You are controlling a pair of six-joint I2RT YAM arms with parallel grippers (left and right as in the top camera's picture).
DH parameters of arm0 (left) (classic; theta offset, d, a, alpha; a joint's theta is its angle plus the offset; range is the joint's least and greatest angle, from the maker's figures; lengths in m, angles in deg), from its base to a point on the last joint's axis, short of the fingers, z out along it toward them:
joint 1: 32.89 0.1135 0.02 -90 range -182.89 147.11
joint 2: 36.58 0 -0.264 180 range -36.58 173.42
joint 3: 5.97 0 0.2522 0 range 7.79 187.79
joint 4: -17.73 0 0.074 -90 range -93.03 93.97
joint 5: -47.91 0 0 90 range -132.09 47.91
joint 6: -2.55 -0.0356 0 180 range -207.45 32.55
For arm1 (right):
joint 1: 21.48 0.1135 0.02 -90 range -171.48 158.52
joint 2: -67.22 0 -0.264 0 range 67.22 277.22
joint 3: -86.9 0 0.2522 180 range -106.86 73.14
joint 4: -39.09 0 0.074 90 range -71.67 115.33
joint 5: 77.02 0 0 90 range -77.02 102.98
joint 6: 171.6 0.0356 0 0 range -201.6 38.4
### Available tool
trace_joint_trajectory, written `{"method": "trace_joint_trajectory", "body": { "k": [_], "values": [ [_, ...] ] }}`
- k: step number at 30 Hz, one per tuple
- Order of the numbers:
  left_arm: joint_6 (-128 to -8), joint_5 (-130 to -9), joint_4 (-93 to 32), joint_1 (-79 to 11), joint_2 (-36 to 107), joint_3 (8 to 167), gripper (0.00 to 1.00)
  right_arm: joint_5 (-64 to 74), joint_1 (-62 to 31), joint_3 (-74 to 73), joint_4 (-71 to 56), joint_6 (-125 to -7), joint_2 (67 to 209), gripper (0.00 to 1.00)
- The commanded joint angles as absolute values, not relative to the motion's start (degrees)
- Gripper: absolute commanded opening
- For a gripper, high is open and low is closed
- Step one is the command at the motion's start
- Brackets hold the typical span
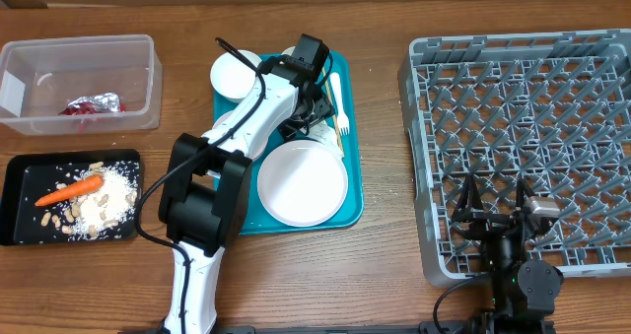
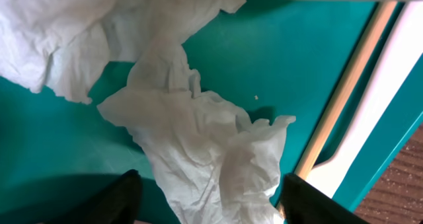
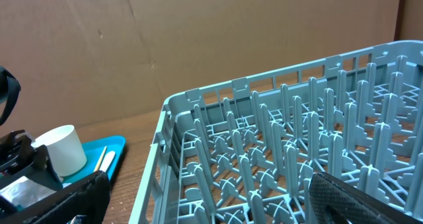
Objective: Sort waste into correct bins and load items into the dishwasher rack
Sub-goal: 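Move the left gripper back and grasp a crumpled white tissue, then carry the tissue left and drop it into the clear bin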
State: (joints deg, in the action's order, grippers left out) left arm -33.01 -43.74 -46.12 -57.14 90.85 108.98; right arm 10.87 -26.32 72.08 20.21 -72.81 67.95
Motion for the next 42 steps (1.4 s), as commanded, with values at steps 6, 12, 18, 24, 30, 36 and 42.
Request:
{"method": "trace_joint_trajectory", "body": {
  "k": [6,12,18,24,30,36,42],
  "values": [
    [-32.16,-42.72,-46.12,-57.29,91.58,108.65,0.44,11.26,-26.43,72.69,20.64,-72.65,67.45,1.0],
    [-32.16,-42.72,-46.12,-57.31,91.58,107.91,0.44,11.26,-26.43,72.69,20.67,-72.65,67.45,1.0],
    [-32.18,-42.59,-46.07,-57.29,91.58,107.27,0.3,11.26,-26.43,72.69,20.67,-72.65,67.45,1.0],
    [-32.64,-42.52,-46.03,-57.29,91.55,107.29,0.04,11.26,-26.43,72.69,20.67,-72.65,67.45,1.0],
    [-35.18,-43.44,-46.53,-57.29,91.12,107.34,0.04,11.26,-26.43,72.69,20.67,-72.65,67.45,1.0],
    [-35.22,-43.04,-46.75,-57.25,87.62,107.38,0.04,11.26,-26.43,72.69,20.67,-72.65,67.45,1.0],
    [-38.87,-42.65,-45.24,-57.18,81.35,107.4,0.04,11.26,-26.43,72.69,20.67,-72.65,67.45,1.0]
  ]
}}
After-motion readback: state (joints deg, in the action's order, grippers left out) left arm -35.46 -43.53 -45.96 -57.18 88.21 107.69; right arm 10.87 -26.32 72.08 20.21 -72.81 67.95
